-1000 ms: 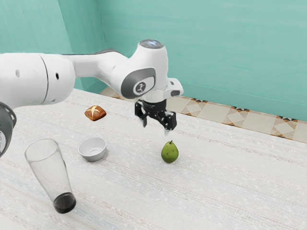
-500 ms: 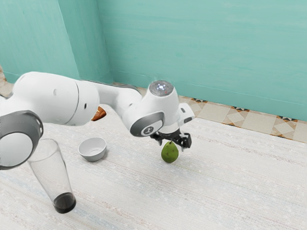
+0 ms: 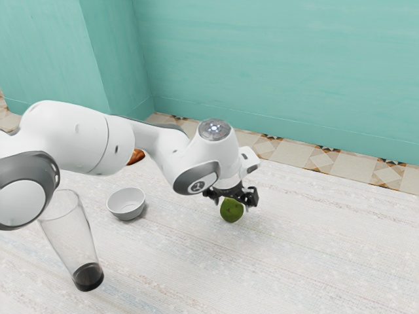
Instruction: Place the pear in the bowl.
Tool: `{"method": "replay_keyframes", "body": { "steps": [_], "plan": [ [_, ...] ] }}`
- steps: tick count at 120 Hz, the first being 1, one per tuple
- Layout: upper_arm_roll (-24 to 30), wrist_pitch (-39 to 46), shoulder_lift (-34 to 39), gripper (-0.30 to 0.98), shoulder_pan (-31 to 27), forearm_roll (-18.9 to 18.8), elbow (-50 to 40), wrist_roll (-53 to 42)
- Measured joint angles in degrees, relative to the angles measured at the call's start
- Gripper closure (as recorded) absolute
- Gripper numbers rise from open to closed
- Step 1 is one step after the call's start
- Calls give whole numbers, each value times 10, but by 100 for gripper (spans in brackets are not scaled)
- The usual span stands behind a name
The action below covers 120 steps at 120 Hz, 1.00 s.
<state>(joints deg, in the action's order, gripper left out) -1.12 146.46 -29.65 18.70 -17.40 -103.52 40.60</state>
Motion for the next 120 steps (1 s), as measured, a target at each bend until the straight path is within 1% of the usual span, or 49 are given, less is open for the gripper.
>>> {"method": "replay_keyframes", "body": {
  "steps": [40,50,78,106,120],
  "plan": [
    [-3,18,-22,3,-11,-1,5,-22],
    [-4,22,-23,5,-11,-1,6,-27],
    [-3,28,-29,19,-10,-1,11,-38],
    [-3,30,-36,28,-9,-1,12,-45],
    [-3,30,-31,36,-11,-4,11,-45]
  ]
}}
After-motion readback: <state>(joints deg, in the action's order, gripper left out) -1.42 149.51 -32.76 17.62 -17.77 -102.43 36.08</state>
